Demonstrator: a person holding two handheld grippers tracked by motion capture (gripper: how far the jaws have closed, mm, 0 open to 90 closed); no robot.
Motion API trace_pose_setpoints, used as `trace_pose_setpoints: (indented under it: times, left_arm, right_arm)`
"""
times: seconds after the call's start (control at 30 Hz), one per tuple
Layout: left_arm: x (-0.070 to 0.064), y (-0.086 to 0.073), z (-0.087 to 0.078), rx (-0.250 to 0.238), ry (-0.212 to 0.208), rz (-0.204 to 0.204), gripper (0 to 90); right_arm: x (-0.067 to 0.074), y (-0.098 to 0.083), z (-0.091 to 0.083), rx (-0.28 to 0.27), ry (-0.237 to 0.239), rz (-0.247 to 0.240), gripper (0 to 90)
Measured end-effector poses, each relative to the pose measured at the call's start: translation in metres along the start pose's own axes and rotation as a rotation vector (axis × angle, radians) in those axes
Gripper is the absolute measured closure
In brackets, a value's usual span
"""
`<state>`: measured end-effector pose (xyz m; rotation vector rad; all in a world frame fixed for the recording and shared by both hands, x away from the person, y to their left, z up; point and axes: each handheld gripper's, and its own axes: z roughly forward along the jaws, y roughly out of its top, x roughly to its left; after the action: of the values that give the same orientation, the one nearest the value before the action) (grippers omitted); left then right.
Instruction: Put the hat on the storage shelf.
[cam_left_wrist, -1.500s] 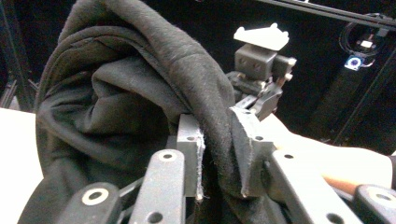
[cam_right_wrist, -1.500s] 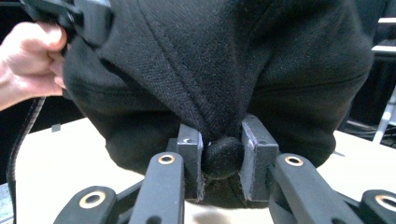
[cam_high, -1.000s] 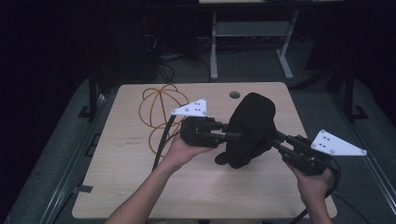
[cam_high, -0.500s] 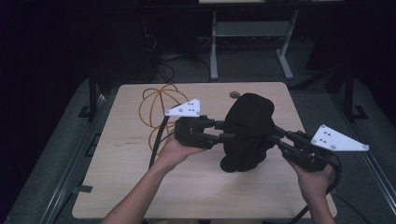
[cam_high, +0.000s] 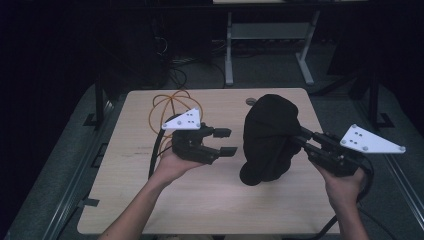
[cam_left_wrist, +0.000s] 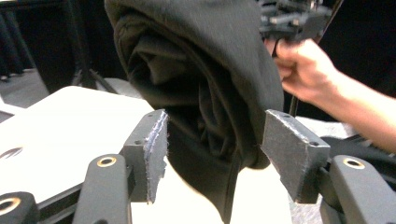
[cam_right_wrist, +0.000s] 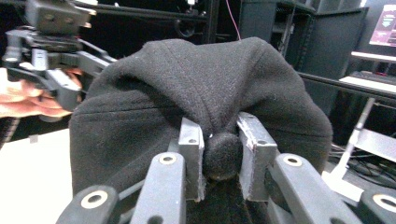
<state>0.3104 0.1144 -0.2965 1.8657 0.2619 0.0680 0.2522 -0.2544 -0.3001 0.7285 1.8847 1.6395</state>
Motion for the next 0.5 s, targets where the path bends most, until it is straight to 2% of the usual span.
trace_pose_setpoints:
  times: [0.17, 0.23, 0.3, 0.4, 0.5]
  left_arm:
    - [-0.002, -0.007, -0.011, 0.026, 0.049, 0.022, 36.7]
    - [-0.002, -0.009, -0.012, 0.033, 0.053, 0.026, 36.4]
    - [-0.004, -0.016, -0.016, 0.068, 0.079, 0.046, 35.8]
    - [-0.005, -0.025, -0.019, 0.094, 0.099, 0.055, 35.3]
    - [-0.006, -0.031, -0.021, 0.095, 0.116, 0.051, 35.1]
  right_arm:
    - [-0.005, 0.006, 0.002, 0.015, -0.009, 0.0, 73.4]
    - [-0.007, 0.008, 0.002, 0.017, -0.01, 0.0, 73.4]
    - [-0.01, 0.011, 0.004, 0.017, -0.011, 0.008, 73.4]
    - [-0.013, 0.015, 0.006, 0.017, -0.01, 0.009, 73.4]
    - [-0.015, 0.019, 0.009, 0.019, -0.009, 0.008, 73.4]
